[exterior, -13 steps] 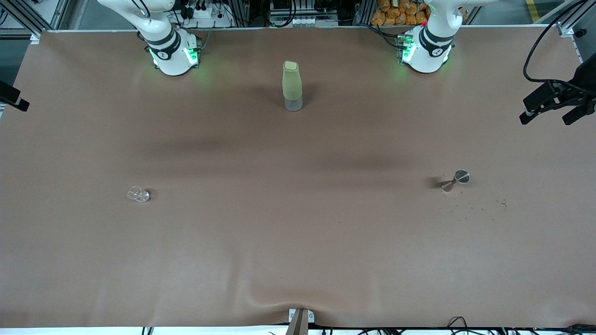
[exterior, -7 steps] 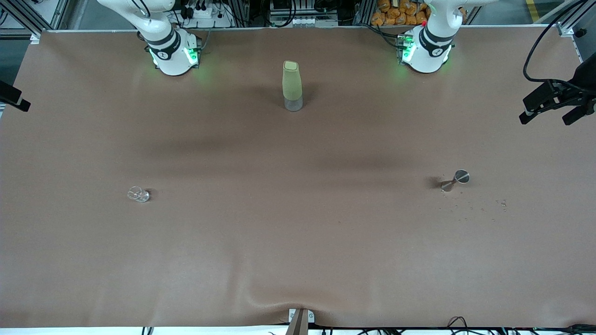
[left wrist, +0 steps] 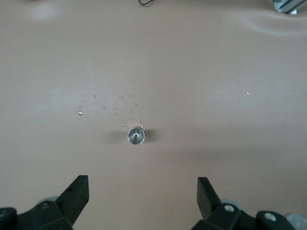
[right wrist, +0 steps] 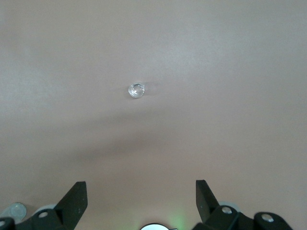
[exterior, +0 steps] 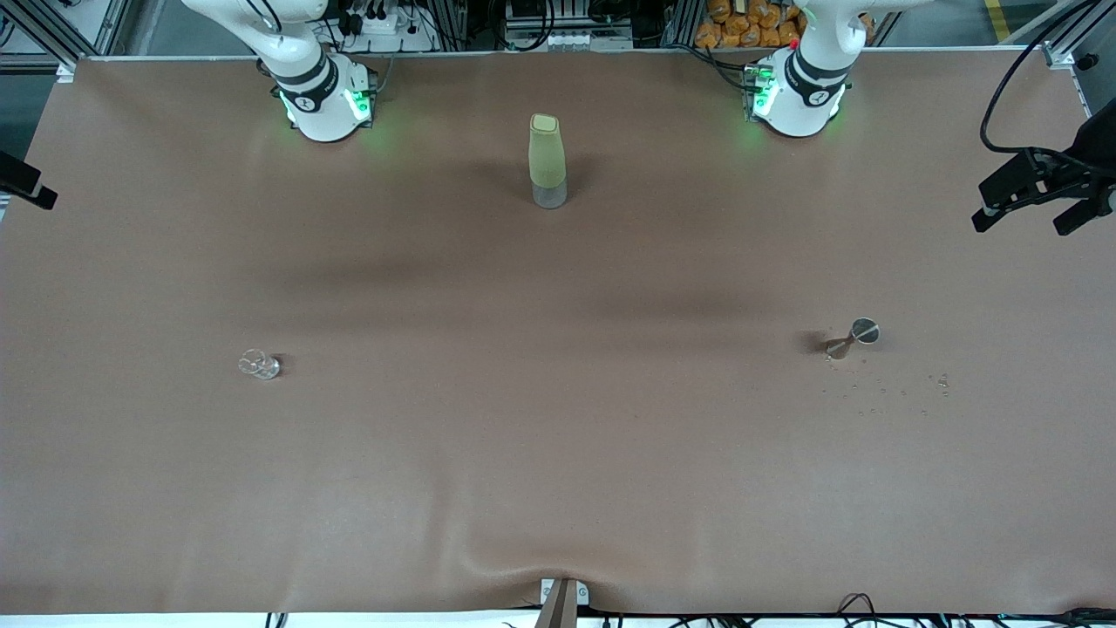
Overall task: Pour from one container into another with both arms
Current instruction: 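Swing the left gripper toward the jigger while the right gripper nears the beaker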
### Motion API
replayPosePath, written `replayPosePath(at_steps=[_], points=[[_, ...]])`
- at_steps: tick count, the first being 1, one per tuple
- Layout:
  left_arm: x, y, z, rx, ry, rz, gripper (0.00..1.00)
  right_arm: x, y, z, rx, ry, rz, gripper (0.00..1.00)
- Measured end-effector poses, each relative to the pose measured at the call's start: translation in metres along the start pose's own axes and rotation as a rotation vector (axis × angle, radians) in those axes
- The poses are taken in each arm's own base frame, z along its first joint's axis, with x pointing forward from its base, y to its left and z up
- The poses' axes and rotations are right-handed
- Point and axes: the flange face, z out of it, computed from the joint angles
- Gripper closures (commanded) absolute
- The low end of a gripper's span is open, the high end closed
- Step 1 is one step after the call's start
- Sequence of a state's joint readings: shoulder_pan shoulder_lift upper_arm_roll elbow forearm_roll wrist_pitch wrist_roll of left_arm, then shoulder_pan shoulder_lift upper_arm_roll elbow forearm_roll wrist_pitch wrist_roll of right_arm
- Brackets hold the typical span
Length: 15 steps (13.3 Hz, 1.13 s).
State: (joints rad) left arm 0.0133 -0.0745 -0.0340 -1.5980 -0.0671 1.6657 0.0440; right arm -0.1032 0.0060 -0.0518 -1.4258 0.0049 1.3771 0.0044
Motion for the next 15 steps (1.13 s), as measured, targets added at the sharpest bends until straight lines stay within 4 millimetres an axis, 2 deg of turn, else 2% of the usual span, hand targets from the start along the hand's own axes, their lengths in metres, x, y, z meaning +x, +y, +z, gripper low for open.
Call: replayPosePath(at_steps=[6, 11, 15], points=[[0.0, 0.0, -0.002, 0.001, 0.004, 0.248, 0.0, 0.0, 0.0, 0.0, 0.0, 0.0, -0.001, 0.0], [0.002, -0.005, -0.004, 0.011, 0.024, 0.666, 0.0, 0.001, -0.003, 0.005, 0.0, -0.006, -0.005, 0.0], [0.003, -0.008, -0.005, 0.019, 0.028, 0.926, 0.0, 0.005, -0.005, 0.013, -0.001, -0.01, -0.01, 0.0]])
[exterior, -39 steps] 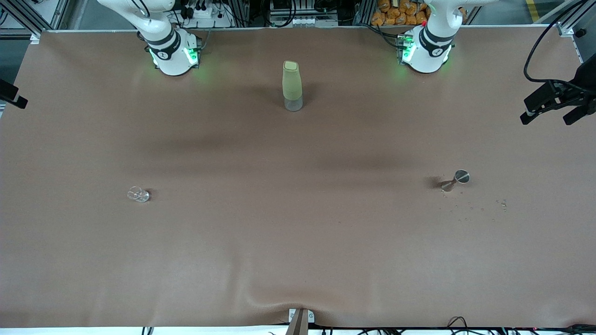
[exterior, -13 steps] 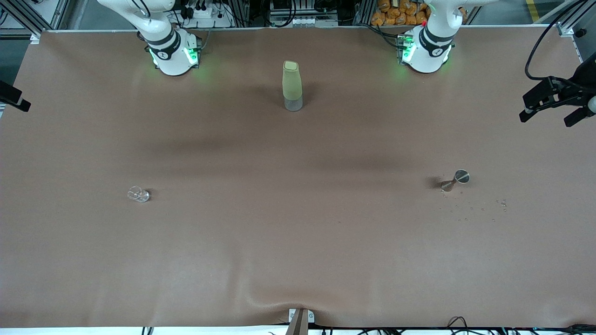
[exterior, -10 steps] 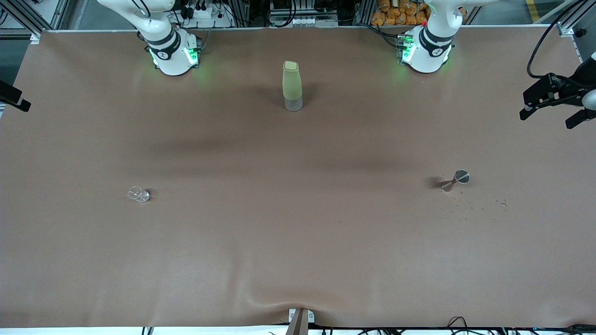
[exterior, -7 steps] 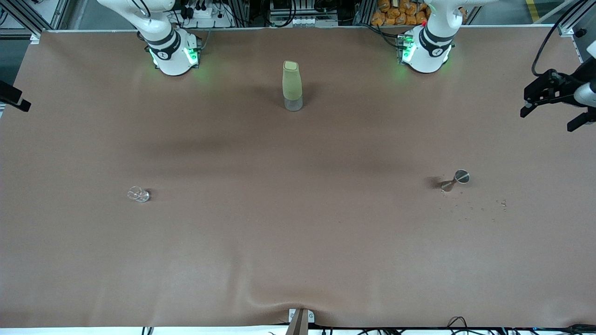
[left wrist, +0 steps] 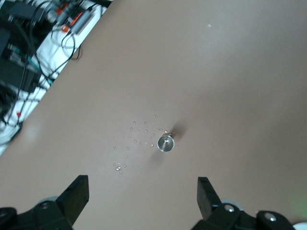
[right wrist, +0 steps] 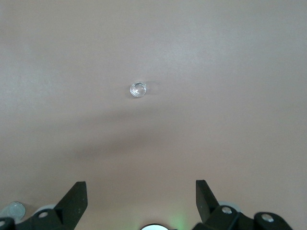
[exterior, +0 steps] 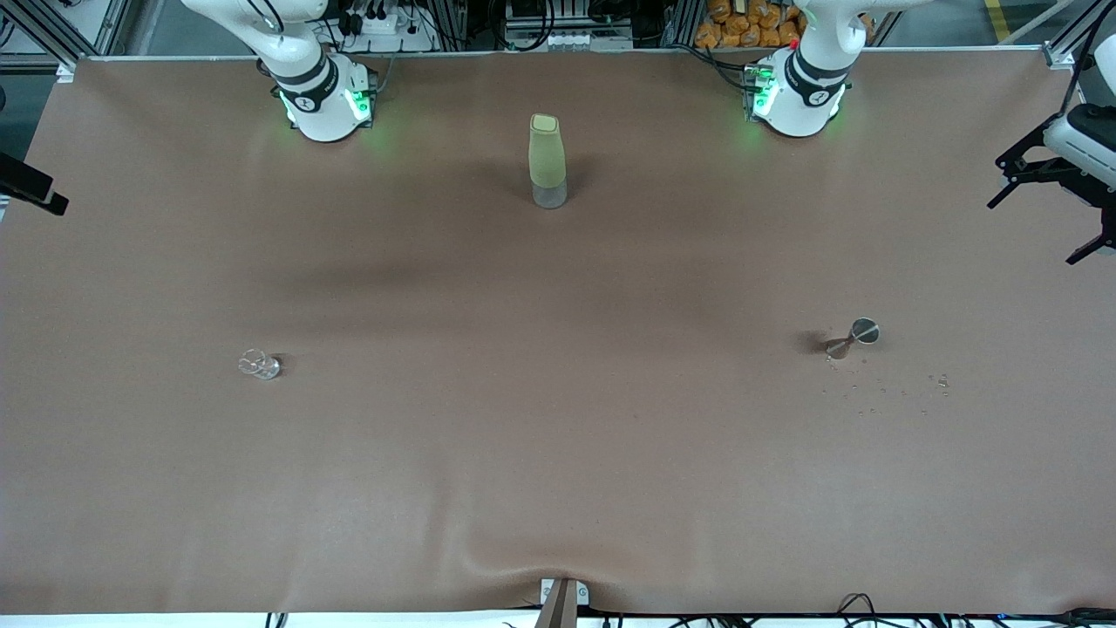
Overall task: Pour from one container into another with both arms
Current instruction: 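Swing the left gripper toward the jigger while the right gripper nears the beaker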
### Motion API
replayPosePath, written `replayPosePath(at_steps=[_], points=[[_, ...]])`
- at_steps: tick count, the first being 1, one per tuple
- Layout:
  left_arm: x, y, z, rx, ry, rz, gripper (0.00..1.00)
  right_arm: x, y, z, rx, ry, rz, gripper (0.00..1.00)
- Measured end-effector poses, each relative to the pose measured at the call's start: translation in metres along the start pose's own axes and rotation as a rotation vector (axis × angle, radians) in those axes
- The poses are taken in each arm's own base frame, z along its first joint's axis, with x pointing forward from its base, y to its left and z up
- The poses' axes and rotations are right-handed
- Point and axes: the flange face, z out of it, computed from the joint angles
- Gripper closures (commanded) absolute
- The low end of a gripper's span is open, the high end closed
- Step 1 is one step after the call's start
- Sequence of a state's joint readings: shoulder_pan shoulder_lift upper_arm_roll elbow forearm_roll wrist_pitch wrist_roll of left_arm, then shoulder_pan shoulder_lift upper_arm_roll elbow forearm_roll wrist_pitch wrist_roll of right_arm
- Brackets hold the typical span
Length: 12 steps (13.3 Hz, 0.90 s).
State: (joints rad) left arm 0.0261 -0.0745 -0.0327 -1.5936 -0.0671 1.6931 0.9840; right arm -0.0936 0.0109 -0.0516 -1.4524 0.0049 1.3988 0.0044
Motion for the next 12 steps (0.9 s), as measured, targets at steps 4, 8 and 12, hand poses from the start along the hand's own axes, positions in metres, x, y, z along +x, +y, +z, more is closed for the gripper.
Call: replayPosePath(at_steps=[4, 8, 12], points=[[0.001, 0.0, 0.001, -0.017, 0.032, 0.171, 0.0, 0.004, 0.001, 0.008, -0.001, -0.004, 0.002, 0.0], [-0.024, -0.021, 0.002, -0.083, 0.204, 0.225, 0.0, 0.014, 0.01, 0.019, -0.001, -0.012, -0.054, 0.0], [-0.061, -0.048, 0.02, -0.147, 0.349, 0.271, 0.0, 0.026, 0.04, 0.041, 0.002, -0.008, -0.151, 0.0]])
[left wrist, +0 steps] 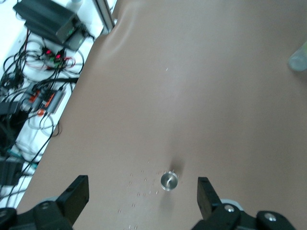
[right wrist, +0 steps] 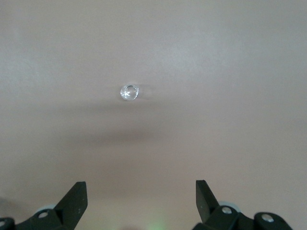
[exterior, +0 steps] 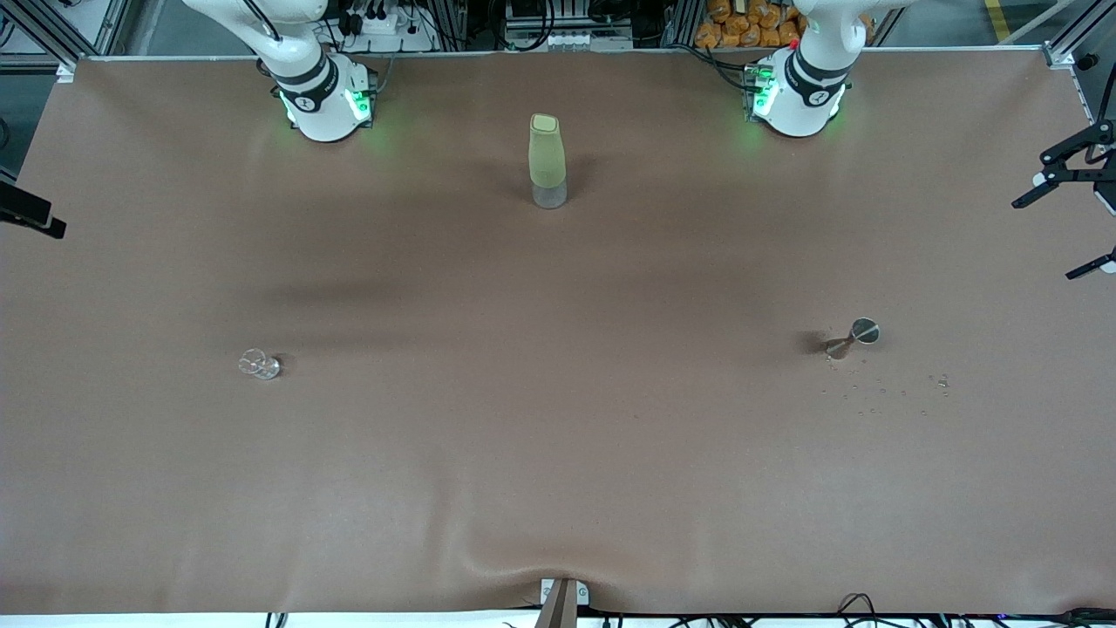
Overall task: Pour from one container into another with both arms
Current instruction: 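Swing the left gripper toward the jigger while the right gripper nears the beaker, then lower the left gripper around the jigger while the right gripper surrounds the beaker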
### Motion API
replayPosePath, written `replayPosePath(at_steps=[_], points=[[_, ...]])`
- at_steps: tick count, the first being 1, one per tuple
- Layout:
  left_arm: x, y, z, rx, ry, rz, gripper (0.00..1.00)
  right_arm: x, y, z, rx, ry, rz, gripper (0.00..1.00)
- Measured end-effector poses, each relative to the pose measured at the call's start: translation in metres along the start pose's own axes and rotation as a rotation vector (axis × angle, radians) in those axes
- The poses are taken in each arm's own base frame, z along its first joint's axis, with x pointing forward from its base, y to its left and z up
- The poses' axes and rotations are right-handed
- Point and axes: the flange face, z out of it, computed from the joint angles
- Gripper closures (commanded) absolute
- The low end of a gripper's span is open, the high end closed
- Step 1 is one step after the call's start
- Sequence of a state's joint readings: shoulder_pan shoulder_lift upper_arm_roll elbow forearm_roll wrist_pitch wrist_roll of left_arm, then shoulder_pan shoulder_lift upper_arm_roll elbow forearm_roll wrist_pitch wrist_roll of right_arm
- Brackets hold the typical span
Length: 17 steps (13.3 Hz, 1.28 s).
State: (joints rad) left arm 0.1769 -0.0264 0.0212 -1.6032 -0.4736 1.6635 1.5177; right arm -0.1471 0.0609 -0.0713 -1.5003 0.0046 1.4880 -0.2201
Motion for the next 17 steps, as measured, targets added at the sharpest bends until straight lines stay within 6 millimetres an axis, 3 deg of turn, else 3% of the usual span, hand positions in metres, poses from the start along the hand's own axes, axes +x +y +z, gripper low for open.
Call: replayPosePath(at_steps=[5, 8, 10, 13, 17], points=[[-0.066, -0.023, 0.031, -0.125, 0.225, 0.0, 0.0, 0.001, 0.038, 0.027, 0.04, 0.037, -0.163, 0.0], [-0.114, -0.034, 0.059, -0.202, 0.347, -0.009, 0.0, -0.006, 0.082, 0.059, 0.108, 0.089, -0.277, 0.0], [-0.152, -0.04, 0.082, -0.236, 0.412, -0.031, 0.0, -0.009, 0.1, 0.081, 0.124, 0.124, -0.354, 0.0], [-0.203, -0.041, 0.116, -0.269, 0.493, -0.043, 0.0, -0.008, 0.107, 0.116, 0.178, 0.175, -0.44, 0.0], [-0.243, -0.038, 0.162, -0.282, 0.578, 0.002, 0.0, -0.003, 0.115, 0.151, 0.249, 0.197, -0.518, 0.0]])
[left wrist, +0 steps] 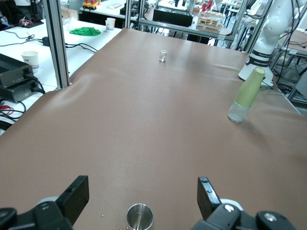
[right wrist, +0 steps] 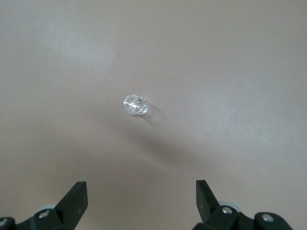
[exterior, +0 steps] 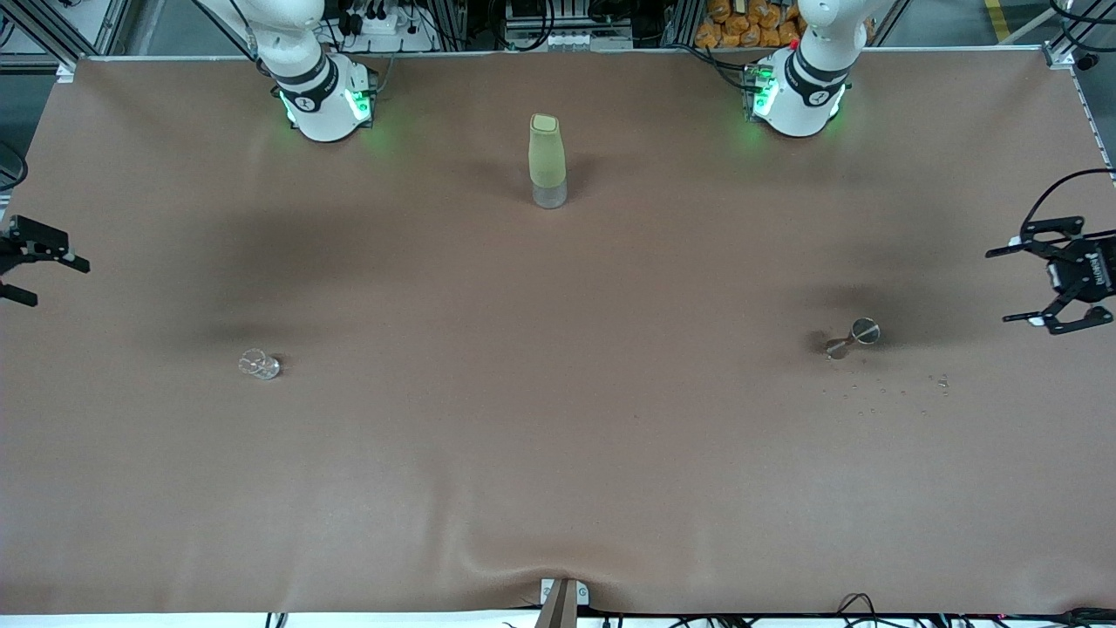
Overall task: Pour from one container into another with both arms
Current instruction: 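Lower the left gripper around the jigger while the right gripper surrounds the beaker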
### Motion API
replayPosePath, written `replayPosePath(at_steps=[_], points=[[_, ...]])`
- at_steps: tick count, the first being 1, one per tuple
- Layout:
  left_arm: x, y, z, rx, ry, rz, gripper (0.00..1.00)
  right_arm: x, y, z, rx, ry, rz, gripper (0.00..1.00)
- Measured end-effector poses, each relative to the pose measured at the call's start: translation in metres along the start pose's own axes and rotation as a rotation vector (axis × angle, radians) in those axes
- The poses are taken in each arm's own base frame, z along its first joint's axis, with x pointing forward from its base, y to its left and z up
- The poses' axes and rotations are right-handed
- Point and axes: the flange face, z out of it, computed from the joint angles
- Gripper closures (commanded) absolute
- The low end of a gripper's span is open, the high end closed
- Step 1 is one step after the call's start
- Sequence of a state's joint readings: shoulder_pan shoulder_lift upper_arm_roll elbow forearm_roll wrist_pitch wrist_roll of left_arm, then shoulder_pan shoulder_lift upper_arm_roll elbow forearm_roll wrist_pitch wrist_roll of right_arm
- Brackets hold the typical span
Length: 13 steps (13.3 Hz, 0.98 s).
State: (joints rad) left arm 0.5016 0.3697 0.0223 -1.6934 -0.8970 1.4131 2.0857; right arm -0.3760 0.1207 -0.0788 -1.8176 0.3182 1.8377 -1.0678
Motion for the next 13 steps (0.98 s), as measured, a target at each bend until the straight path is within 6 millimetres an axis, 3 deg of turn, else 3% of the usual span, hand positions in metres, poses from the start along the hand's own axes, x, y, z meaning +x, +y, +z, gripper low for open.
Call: replayPosePath(at_steps=[6, 13], points=[[-0.084, 0.0, 0.034, -0.032, 0.102, 0.072, 0.0, -0.016, 0.033, 0.048, 0.119, 0.115, -0.215, 0.0], [-0.169, 0.003, 0.072, -0.041, 0.186, 0.12, 0.0, -0.043, 0.054, 0.105, 0.149, 0.299, -0.352, 0.0]])
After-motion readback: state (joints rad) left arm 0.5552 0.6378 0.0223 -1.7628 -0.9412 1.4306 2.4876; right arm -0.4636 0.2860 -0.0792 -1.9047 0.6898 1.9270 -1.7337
